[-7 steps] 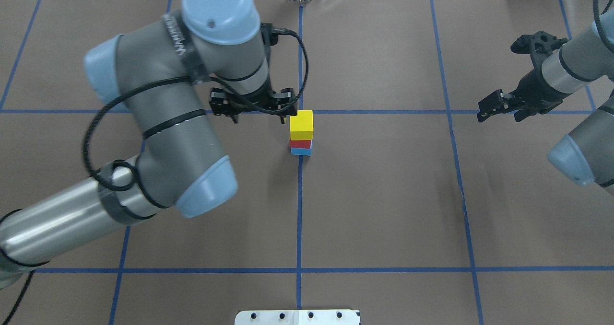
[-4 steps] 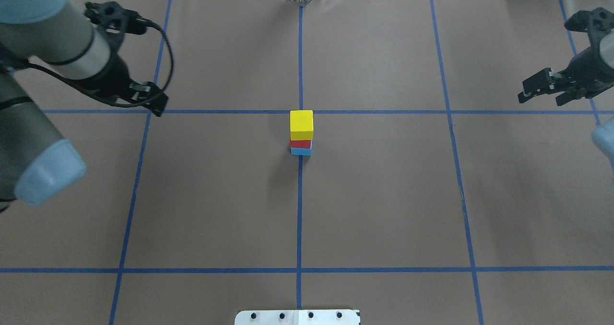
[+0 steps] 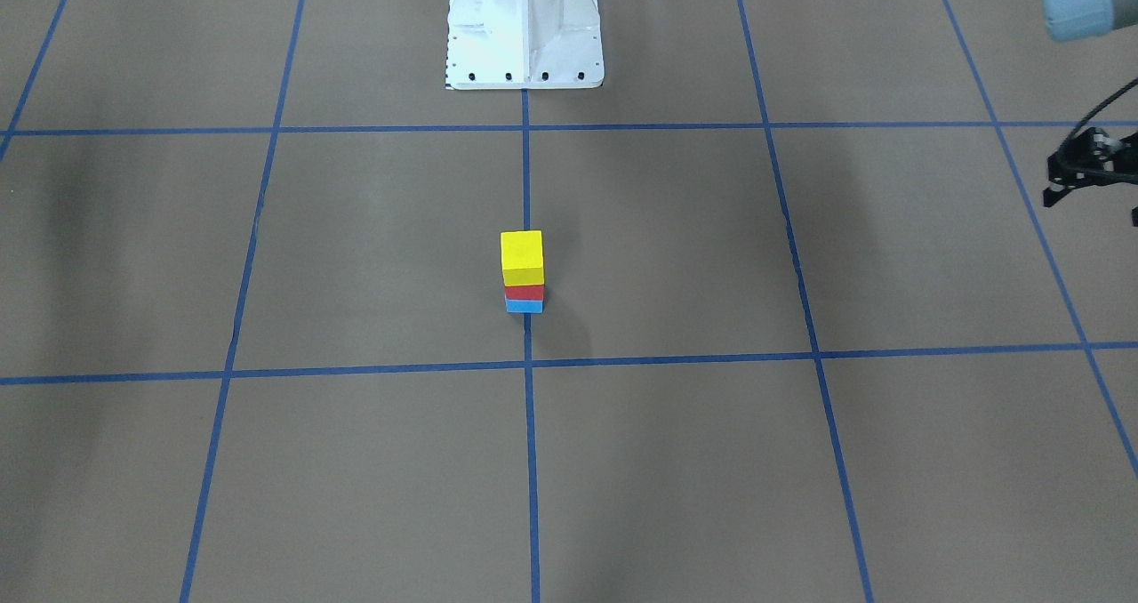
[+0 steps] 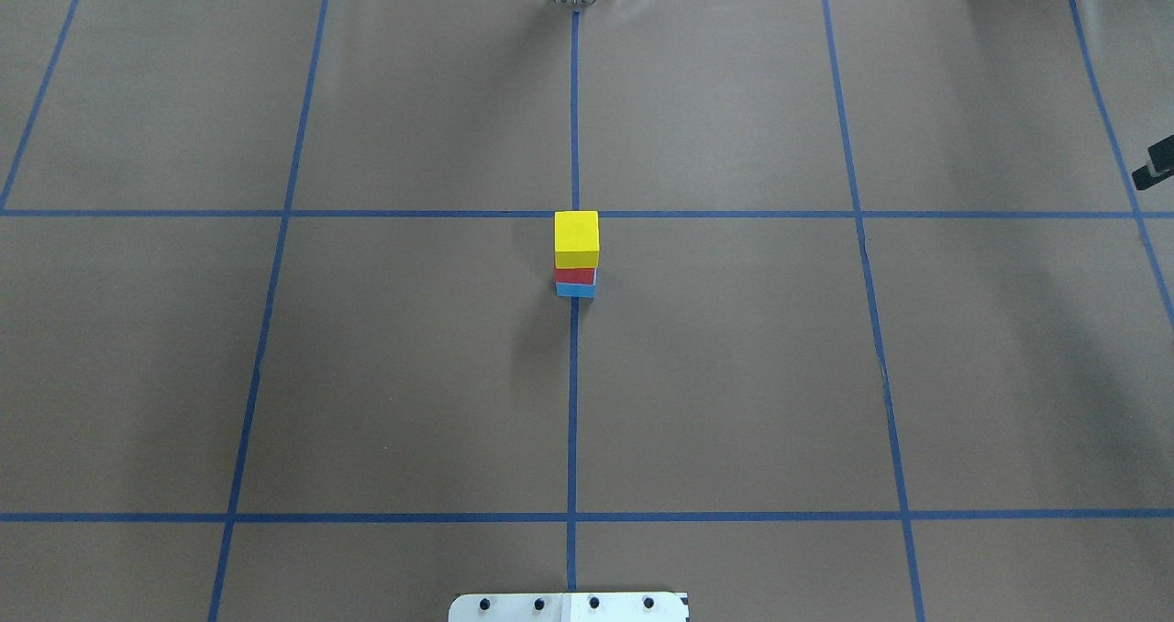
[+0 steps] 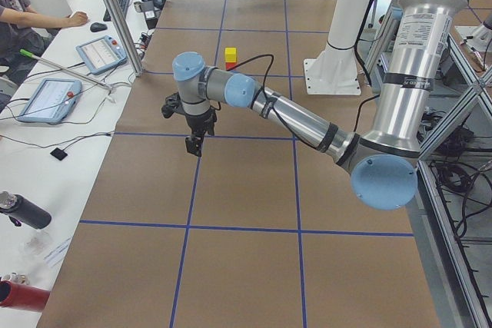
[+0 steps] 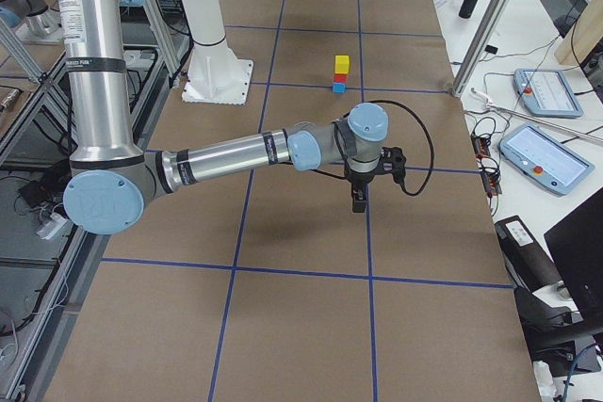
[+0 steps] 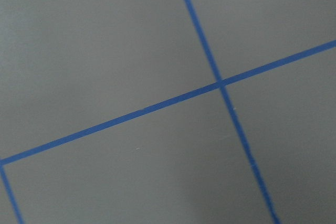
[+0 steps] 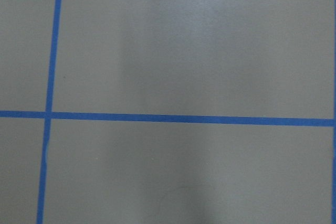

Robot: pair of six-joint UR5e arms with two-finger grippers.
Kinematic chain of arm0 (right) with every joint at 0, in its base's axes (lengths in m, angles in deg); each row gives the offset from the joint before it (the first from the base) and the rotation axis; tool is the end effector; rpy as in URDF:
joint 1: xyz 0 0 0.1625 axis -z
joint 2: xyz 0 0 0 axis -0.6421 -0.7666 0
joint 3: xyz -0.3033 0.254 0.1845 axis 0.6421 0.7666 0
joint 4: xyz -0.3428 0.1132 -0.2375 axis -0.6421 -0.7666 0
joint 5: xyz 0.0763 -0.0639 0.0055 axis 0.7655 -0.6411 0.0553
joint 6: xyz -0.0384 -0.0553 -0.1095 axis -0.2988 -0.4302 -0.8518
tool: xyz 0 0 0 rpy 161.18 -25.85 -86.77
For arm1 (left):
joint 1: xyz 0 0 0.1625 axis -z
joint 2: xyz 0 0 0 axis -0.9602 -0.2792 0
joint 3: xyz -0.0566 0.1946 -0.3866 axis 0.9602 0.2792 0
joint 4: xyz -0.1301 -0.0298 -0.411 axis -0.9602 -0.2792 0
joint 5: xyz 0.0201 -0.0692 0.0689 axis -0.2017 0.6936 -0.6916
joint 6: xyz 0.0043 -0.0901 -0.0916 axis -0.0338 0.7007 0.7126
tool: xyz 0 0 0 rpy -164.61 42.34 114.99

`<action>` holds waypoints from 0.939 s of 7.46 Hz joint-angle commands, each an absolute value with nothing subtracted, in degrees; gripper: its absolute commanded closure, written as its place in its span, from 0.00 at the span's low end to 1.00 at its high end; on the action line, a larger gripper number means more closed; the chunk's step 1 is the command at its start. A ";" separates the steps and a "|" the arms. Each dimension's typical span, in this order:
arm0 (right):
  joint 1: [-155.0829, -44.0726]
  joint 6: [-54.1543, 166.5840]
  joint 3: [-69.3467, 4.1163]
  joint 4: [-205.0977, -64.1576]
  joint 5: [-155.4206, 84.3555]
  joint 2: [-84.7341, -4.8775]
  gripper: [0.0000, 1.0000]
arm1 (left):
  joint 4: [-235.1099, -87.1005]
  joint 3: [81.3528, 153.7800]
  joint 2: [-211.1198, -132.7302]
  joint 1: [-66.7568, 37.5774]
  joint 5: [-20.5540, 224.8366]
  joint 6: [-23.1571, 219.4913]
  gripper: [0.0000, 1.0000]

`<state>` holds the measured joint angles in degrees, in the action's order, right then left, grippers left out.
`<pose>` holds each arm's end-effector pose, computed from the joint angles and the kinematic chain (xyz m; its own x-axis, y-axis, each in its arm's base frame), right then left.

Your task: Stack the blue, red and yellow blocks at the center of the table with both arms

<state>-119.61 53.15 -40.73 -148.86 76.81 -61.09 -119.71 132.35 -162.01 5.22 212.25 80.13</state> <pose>-0.0567 -0.5441 0.5557 0.6828 -0.0650 0.7277 0.0161 0.9971 0.0740 0.0598 -0.5587 0.4928 0.6989 0.3146 -0.6424 -0.2283 0.9492 0.2165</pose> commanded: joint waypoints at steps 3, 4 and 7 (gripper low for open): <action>-122.12 45.60 -41.40 -155.35 75.92 -62.08 0.00 | -119.62 119.24 -163.05 16.13 223.08 75.52 0.01; -122.12 45.52 -41.57 -155.18 75.92 -62.71 0.00 | -119.79 119.32 -162.36 16.21 223.08 75.61 0.01; -122.12 44.73 -42.62 -155.00 75.92 -64.38 0.00 | -122.24 124.31 -155.70 16.13 216.79 75.71 0.00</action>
<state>-122.12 45.28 -42.03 -155.07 75.96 -63.48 -120.41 122.04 -159.08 16.15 220.81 76.20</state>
